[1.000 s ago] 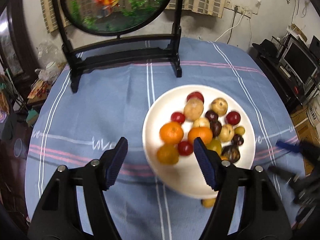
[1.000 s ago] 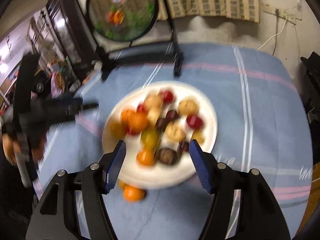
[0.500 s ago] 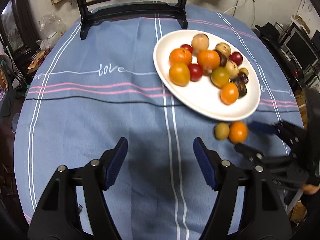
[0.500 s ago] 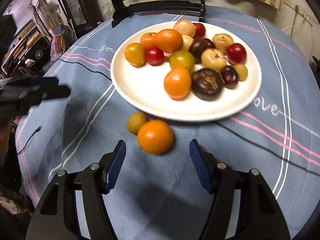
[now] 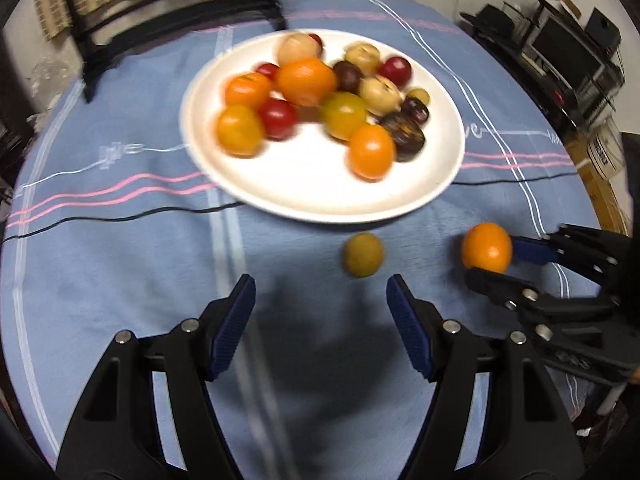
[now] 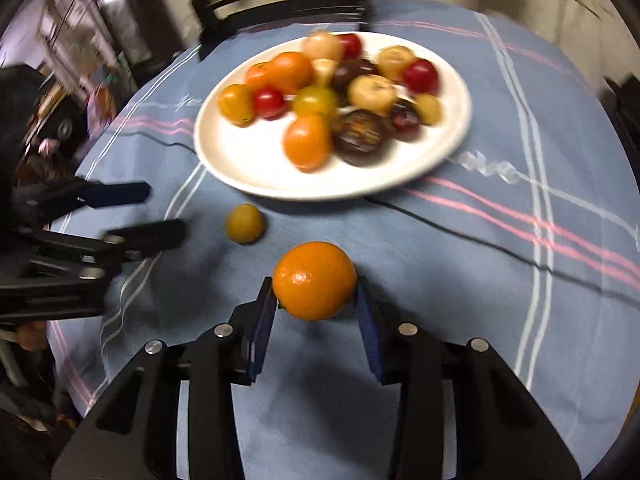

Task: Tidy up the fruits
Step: 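Grasp the small olive-green fruit with the left tool while the right tool grasps the orange, then carry the olive-green fruit and orange onto the plate and open both tools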

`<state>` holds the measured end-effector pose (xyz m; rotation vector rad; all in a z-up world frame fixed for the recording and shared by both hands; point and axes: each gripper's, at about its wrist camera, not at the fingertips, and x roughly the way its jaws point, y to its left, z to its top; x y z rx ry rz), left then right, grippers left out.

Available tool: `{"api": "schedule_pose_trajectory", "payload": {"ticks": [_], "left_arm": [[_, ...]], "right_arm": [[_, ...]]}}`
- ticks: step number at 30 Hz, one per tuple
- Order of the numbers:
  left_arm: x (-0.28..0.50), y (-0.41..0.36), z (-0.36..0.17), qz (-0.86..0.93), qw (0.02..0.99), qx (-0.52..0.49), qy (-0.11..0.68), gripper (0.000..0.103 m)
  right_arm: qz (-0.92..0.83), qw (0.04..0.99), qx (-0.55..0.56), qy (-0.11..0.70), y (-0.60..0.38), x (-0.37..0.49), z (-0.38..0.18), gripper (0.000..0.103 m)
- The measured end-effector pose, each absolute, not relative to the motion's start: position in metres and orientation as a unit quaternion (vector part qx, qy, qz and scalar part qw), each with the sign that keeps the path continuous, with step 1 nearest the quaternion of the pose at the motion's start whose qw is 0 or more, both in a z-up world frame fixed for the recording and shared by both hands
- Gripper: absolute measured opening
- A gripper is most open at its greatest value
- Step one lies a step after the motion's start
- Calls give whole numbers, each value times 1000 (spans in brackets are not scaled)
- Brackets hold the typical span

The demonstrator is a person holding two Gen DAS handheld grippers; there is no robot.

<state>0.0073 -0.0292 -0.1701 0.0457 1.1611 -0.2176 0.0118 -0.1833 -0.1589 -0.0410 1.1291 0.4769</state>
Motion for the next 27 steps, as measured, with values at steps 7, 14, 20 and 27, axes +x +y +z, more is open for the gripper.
{"api": "schedule_pose_trajectory", "payload": {"ticks": [7,14,20,27], "left_arm": [[29,-55,-194,-107,823,35,557,55],[28,-51,-192,-119,816,21,565,27],[10,-39,-174,-107,828,20,551,27],[-9,-27,-155,-92,838,25,537,26]], "right_arm": [[211,817,7,537,-206,-1,-164,40],[218,816,11,536,-208,-6,-165,40],[235,818,1,526,-197,-6,-157,40],[254,813,-10,524,-181,-17,-151,40]]}}
